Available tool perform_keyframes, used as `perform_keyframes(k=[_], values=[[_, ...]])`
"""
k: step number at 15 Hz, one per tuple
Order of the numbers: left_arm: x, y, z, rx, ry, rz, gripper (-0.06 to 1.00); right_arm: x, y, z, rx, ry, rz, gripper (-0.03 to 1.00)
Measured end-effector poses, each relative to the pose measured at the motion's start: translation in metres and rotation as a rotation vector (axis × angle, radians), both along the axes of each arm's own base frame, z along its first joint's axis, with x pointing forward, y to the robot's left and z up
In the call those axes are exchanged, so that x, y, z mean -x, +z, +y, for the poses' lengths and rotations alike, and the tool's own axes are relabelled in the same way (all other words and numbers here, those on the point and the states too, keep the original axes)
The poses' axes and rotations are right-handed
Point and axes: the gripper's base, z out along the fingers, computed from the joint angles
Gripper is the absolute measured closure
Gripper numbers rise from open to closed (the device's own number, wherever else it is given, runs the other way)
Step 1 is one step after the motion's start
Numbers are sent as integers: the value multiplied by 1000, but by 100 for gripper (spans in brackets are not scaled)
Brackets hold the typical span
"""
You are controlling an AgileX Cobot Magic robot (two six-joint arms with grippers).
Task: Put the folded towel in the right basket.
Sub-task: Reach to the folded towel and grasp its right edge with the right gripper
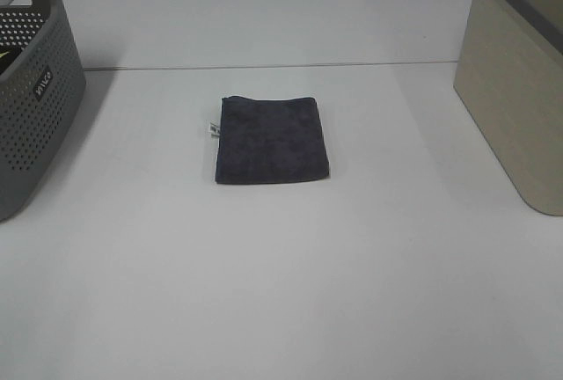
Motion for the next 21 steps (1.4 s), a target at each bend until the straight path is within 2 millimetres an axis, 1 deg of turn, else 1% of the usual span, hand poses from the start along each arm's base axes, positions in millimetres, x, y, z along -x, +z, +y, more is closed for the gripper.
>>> perform_keyframes(k=[21], values=[[0, 0, 0, 0, 0, 0, -3, 0, 0, 0, 0, 0, 0, 32]])
